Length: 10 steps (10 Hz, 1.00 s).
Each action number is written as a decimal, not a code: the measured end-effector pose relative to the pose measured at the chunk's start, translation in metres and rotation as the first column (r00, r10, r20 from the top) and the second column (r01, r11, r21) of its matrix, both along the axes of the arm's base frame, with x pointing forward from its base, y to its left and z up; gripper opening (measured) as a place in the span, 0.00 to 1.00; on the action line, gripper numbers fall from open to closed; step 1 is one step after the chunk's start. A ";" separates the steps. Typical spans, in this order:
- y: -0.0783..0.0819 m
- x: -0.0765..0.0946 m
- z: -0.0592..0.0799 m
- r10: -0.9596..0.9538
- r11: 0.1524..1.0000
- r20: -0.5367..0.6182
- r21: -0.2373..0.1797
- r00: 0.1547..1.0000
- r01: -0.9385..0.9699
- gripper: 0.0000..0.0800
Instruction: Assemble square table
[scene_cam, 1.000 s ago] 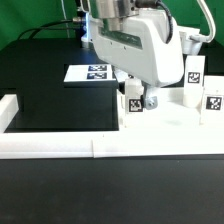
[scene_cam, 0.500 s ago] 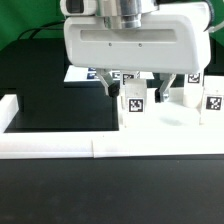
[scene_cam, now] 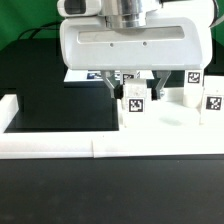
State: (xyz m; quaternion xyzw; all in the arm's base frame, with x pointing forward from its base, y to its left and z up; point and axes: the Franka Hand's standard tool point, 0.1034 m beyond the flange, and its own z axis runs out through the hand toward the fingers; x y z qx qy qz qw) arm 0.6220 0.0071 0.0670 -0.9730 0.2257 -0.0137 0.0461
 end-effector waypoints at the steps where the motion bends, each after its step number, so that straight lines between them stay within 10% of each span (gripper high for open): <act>1: -0.003 -0.001 0.000 -0.041 0.999 -0.005 -0.003 0.999 0.041 0.39; 10: -0.019 -0.014 0.001 -0.394 0.919 -0.080 -0.057 0.916 0.390 0.41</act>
Offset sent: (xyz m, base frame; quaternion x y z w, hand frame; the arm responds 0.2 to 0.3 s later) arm 0.0093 -0.0208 0.0001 -0.0413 0.0145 0.3503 0.9356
